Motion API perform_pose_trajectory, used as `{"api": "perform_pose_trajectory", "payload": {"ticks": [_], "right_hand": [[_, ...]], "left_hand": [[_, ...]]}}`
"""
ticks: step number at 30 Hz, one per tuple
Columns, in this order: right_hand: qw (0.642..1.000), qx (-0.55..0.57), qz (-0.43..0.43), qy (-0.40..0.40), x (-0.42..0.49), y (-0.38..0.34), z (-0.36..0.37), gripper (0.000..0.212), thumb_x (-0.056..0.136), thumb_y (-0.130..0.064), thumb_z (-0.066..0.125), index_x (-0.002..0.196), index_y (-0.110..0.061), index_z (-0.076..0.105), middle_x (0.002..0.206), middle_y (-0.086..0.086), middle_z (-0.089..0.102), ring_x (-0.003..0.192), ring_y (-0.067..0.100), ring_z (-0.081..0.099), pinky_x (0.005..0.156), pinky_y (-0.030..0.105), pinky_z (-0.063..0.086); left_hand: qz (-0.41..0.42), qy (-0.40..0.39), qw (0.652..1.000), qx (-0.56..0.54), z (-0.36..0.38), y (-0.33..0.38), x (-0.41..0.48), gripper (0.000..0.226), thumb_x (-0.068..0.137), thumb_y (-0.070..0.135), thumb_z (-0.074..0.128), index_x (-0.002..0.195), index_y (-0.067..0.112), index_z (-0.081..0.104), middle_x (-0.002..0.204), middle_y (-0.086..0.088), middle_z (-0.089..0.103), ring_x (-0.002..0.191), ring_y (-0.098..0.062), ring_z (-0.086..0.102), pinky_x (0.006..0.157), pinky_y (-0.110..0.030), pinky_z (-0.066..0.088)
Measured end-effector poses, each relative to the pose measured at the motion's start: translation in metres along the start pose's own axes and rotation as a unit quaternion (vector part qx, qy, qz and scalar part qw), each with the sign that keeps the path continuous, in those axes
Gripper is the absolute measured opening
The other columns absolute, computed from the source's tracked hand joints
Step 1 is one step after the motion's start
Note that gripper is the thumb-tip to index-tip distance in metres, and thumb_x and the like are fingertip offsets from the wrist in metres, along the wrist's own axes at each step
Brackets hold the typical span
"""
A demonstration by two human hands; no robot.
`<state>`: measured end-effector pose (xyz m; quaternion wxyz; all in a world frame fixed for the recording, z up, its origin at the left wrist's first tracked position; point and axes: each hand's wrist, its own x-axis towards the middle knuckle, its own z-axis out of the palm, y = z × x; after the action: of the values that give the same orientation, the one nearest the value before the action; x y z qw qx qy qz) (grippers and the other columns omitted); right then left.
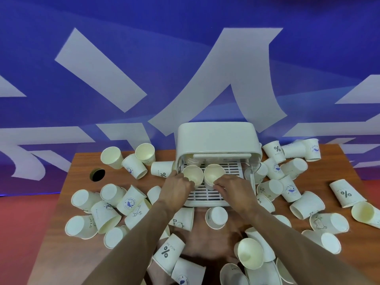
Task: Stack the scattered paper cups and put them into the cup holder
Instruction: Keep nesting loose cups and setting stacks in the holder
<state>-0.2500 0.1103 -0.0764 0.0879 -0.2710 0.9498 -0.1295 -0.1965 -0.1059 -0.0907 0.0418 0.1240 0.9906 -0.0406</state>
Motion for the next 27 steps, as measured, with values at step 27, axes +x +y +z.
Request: {"api": "perform_pose_trajectory", "payload": {"ticks": [27], "right_hand": [[0.995,-0.095,0.002,0.015,-0.039,0.038,-0.082,0.017,0.094,-0.034,0.049,0.093,-0.030,0.065,0.092,-0.011,0.070,0.085,0.011,0.066,0.062,0.028,0.044]], "left_hand": [[0.118,0.069,0.990,0.022,-0.096,0.020,0.021,0.008,0.084,0.016,0.065,0.077,0.019,0.063,0.070,0.000,0.064,0.060,-0.021,0.056,0.063,-0.034,0.051]]}}
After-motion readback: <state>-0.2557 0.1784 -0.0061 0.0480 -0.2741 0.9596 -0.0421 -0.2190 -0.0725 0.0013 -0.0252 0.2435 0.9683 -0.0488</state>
